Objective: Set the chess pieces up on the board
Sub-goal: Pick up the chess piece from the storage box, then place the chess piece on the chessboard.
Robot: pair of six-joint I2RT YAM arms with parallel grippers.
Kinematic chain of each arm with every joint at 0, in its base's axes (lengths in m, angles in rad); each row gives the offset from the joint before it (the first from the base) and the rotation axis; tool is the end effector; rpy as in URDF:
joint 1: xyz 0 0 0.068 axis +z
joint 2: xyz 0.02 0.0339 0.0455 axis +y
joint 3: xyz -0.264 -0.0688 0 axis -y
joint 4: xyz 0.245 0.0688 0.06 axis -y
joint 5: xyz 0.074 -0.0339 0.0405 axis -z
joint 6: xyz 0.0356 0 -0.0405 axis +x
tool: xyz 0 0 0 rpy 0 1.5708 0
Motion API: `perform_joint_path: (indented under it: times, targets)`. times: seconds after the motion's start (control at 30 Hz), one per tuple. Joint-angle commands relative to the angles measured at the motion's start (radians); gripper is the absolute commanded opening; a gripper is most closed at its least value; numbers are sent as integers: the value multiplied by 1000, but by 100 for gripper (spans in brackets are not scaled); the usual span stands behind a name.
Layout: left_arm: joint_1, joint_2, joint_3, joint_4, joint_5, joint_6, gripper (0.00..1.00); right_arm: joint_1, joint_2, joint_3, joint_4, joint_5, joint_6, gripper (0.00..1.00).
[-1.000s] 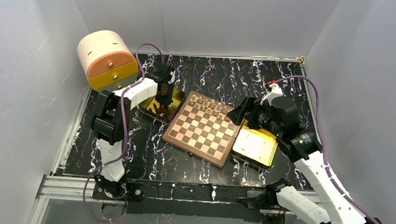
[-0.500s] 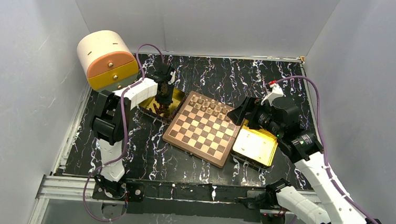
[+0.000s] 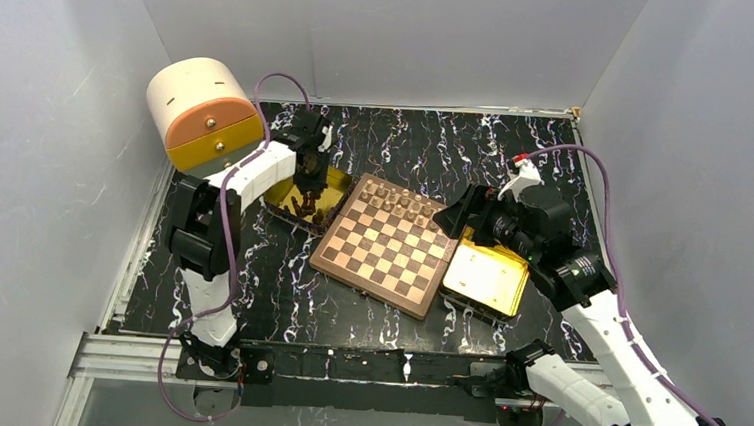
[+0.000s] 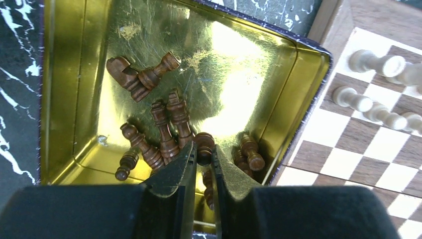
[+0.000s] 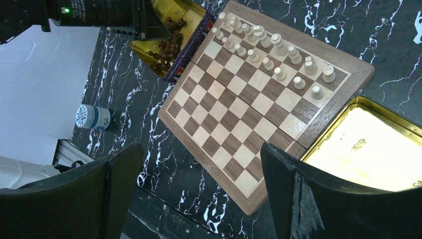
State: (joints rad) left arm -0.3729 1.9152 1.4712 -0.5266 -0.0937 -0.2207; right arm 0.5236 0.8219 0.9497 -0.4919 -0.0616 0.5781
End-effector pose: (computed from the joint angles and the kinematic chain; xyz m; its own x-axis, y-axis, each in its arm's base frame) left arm 0.3905 -0.1492 0.2206 -0.8185 0.0862 -0.5680 0.1377 0.9893 -0.0483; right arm 0.1530 0.0909 0.3586 -0.5582 0.3075 -0.7706 -0.2912 0.7971 0.5290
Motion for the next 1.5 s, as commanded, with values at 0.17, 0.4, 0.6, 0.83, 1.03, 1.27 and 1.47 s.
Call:
perform_joint_path:
  times: [0.17, 0.4, 0.6, 0.83, 1.03, 1.27, 1.47]
  targets:
    - [-20, -172, 52, -112, 31, 4, 5, -3, -20, 24, -8, 20, 2, 97]
    - [-121, -237, 0, -157, 22, 0, 4, -4, -33, 22, -39, 26, 3, 97]
    - [-193, -268, -43, -162, 26, -25, 4, -4, -29, 20, -52, 29, 3, 97]
    - [-224, -287, -134, -136, 31, -40, 4, -5, -23, 31, -59, 44, 4, 97]
    - [-227, -290, -197, -103, 45, -49, 4, -3, -26, 31, -68, 52, 6, 97]
    - [-233, -285, -229, -74, 63, -61, 4, -4, -26, 27, -66, 55, 6, 97]
    - [-236, -261, -255, -47, 62, -57, 4, -4, -31, 26, -66, 55, 6, 98]
